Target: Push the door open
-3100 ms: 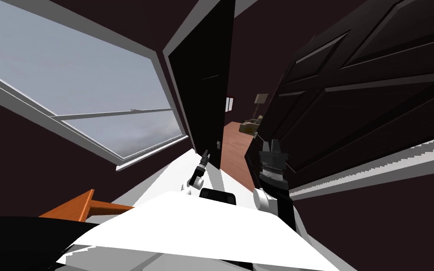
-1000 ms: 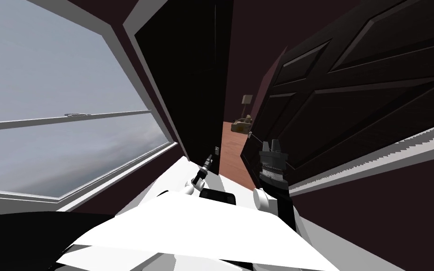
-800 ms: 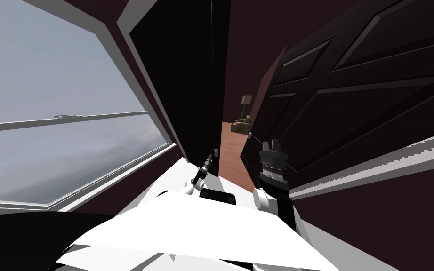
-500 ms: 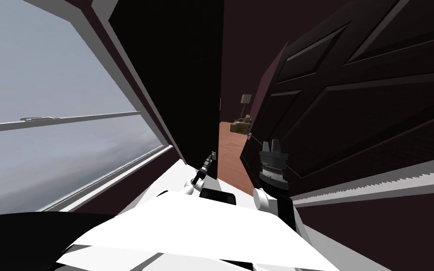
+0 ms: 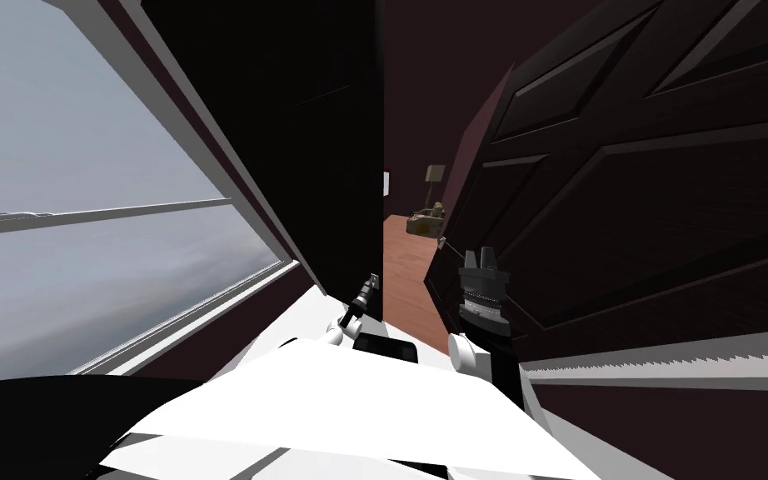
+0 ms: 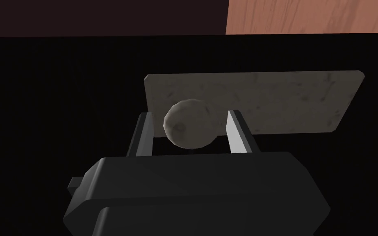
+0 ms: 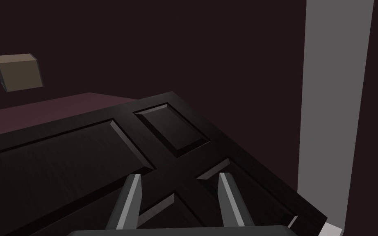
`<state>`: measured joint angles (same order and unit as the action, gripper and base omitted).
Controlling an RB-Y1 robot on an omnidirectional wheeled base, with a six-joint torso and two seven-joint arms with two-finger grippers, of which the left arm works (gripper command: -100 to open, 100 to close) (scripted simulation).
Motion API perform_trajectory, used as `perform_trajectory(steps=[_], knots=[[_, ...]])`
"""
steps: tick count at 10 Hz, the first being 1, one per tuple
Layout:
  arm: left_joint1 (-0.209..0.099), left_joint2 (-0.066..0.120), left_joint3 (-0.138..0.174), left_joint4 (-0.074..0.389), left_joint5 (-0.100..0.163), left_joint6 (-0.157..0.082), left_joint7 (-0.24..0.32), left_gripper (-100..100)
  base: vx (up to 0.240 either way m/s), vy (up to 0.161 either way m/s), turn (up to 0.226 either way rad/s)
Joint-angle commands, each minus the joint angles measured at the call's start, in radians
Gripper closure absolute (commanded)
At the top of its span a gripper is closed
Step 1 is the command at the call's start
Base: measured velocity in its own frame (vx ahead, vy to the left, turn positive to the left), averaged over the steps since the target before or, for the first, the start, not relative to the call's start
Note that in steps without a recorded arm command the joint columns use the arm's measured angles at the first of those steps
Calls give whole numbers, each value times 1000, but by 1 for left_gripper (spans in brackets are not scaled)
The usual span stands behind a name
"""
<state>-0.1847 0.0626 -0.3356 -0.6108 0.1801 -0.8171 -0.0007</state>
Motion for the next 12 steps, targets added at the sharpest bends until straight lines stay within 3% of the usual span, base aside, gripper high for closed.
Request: perform_trajectory(steps=[1,6,12], knots=[[0,0,0,0,0,1,0,100,-26,5,-10],[0,6,11,4,4,3,-7,100,9,-5,6],[-4,18,52,11,19,0,-33,100,172,-78,43]])
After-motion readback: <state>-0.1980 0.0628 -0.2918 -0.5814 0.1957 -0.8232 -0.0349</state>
